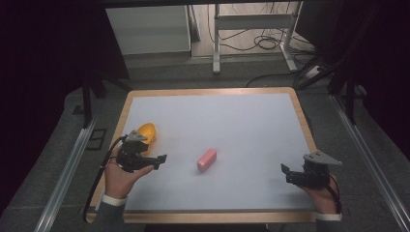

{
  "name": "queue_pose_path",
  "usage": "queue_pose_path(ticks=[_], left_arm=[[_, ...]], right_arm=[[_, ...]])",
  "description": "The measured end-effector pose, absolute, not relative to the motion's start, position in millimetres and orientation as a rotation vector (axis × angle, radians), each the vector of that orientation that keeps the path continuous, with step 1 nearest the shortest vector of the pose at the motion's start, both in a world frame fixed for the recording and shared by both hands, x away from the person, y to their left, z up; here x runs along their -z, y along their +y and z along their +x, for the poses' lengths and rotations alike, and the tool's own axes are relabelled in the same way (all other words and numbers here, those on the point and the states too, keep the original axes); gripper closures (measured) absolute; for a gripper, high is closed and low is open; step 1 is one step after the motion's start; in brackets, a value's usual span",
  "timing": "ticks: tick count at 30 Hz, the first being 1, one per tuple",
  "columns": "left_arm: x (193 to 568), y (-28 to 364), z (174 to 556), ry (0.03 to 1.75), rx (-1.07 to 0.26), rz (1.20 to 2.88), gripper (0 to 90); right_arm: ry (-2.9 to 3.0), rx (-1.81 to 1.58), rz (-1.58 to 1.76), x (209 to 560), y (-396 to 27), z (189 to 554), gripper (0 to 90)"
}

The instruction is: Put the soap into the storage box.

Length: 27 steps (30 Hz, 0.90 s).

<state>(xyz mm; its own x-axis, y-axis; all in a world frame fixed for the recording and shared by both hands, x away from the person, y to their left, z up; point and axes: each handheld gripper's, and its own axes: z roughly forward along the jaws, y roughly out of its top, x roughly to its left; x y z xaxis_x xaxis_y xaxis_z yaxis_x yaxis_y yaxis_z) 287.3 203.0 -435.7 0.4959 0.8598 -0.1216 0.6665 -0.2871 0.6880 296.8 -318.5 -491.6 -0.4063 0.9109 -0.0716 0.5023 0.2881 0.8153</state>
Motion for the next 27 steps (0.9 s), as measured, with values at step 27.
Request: queue_pose_path(ticks=[27], left_arm=[[449, 168, 299, 1.188, -0.313, 2.156, 19.8]], right_arm=[[2.026, -0.975, 1.264, 492, -319, 298, 7.2]])
